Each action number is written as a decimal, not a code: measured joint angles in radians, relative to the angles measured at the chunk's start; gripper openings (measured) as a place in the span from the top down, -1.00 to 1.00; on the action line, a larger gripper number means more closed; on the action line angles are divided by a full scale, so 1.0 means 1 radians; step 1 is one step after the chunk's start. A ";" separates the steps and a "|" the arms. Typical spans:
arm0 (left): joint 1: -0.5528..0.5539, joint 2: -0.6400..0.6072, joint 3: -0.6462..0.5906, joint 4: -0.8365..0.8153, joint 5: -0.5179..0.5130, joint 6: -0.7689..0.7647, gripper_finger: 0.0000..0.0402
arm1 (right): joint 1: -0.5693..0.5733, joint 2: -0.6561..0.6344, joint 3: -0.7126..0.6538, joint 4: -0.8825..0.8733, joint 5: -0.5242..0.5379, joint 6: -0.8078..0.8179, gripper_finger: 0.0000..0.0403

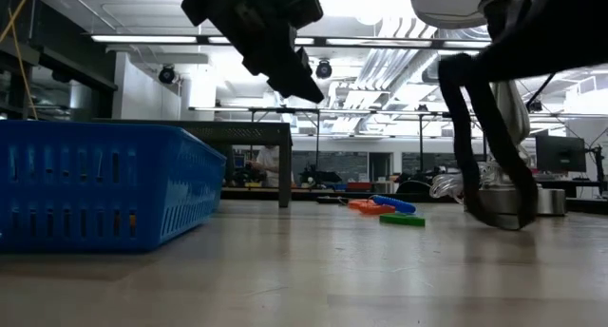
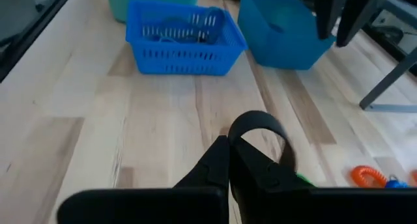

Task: Pick & Place Office Desk Supplies
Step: Put the black rubber band into the bottom blue bin

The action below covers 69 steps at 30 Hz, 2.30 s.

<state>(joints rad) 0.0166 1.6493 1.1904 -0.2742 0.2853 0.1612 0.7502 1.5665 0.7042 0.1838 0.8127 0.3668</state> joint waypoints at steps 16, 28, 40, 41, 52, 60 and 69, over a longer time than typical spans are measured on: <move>-0.072 0.000 0.000 0.242 0.034 0.190 0.65 | 0.000 0.000 0.071 0.144 0.043 -0.191 0.99; -0.117 0.000 0.000 0.285 0.079 0.135 0.65 | -0.045 0.000 0.146 0.152 0.088 -0.339 0.99; -0.126 0.000 0.000 0.285 0.080 0.126 0.64 | -0.072 0.000 0.167 0.202 0.075 -0.405 0.99; -0.126 0.000 0.000 0.284 0.080 0.124 0.62 | -0.072 0.000 0.167 0.213 0.075 -0.415 0.99; -0.126 0.000 0.000 0.314 0.081 0.118 0.26 | -0.081 0.000 0.167 0.259 0.071 -0.454 0.99; -0.126 0.000 0.000 0.376 0.083 0.111 0.24 | -0.093 0.000 0.167 0.291 0.074 -0.507 0.99; -0.126 0.000 0.000 0.401 0.083 0.100 0.24 | -0.110 -0.001 0.167 0.348 0.070 -0.555 0.99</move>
<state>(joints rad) -0.1089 1.6493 1.1904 0.1265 0.3683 0.2607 0.6405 1.5658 0.8715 0.5322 0.8822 -0.1886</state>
